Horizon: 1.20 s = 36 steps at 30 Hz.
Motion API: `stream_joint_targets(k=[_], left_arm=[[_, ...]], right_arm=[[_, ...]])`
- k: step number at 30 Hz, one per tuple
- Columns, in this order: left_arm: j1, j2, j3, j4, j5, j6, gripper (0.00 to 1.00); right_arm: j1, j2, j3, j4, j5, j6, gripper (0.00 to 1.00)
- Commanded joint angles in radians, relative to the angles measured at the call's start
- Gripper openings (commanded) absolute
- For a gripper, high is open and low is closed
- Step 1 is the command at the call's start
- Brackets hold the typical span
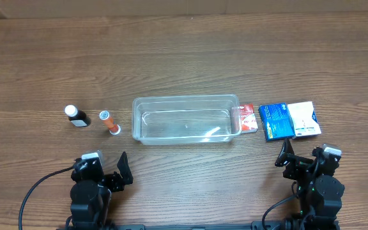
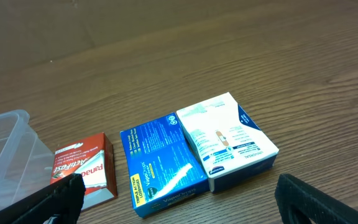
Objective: Pack container
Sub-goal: 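Move the right gripper to the blue and white boxes on the right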
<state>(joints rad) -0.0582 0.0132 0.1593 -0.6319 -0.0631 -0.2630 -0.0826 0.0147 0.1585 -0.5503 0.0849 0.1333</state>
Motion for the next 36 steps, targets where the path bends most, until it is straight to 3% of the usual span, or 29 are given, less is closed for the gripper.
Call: stream_joint_targets(k=[1,27,30,33,36], left_arm=[[0.007,-0.009,-0.005,0.001,0.005,-0.014,1.0],[0.007,-0.008,-0.005,0.001,0.005,-0.014,1.0],[0.007,-0.008,-0.005,0.001,0.005,-0.014,1.0],[0.007,-0.009,-0.005,0.001,0.005,-0.014,1.0],[0.007,-0.008,-0.005,0.001,0.005,-0.014,1.0]], right_arm=[[0.003,-0.012,-0.011,0.003,0.0,-0.004,1.0],[0.003,-0.012,-0.011,0.003,-0.001,-0.003,1.0],[0.003,-0.012,-0.01,0.023,-0.11,0.013,1.0],[0.003,-0.011,0.044,0.06,-0.178,0.146,1.0],[0.003,0.075,0.233,0.007,-0.195,0.159,1.0]])
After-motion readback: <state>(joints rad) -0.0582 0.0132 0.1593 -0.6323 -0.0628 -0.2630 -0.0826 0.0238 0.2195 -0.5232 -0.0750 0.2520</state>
